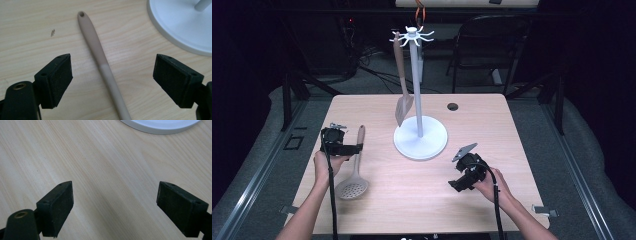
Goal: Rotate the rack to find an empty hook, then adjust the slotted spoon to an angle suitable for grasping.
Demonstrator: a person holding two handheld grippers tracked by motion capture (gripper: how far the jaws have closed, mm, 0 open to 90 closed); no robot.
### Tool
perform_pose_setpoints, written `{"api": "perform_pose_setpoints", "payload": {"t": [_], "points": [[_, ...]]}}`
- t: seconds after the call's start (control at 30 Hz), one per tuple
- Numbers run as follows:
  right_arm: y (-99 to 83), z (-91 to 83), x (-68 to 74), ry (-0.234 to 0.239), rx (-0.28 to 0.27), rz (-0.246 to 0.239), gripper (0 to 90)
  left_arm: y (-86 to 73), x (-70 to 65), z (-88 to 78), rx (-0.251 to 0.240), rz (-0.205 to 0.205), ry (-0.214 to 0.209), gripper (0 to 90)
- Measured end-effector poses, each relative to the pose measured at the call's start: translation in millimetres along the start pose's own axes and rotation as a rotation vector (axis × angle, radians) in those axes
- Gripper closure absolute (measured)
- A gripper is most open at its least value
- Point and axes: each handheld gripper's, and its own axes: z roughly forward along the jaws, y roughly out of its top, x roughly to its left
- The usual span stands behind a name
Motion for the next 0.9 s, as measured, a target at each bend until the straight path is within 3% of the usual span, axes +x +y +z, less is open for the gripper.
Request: {"api": "perform_pose_setpoints", "payload": {"t": [0.23,0.3,0.47,0.57,0.77,0.9], "points": [[-2.0,0.6,-1.5,0.005,-0.01,0.011,13.4,-3.8,-4.7,16.2,0.083,0.003,0.014,24.4],[-1.6,0.2,-1.9,0.004,0.0,0.003,13.4,-5.4,-5.3,20.3,0.103,-0.015,0.01,29.6],[-1.7,0.1,0.7,-0.004,0.002,-0.011,13.6,-9.4,-4.6,28.4,0.154,-0.003,0.022,42.6],[-2.3,-0.8,0.1,-0.002,-0.012,0.0,13.6,-12.5,-2.1,32.2,0.159,-0.03,-0.001,51.1],[-1.0,-1.4,1.5,0.0,-0.015,-0.009,13.7,-15.0,-1.1,37.1,0.176,-0.029,0.009,66.3],[-0.2,-4.3,-0.3,0.019,-0.041,0.005,13.7,-14.8,-1.6,38.3,0.182,-0.035,0.015,67.3]]}}
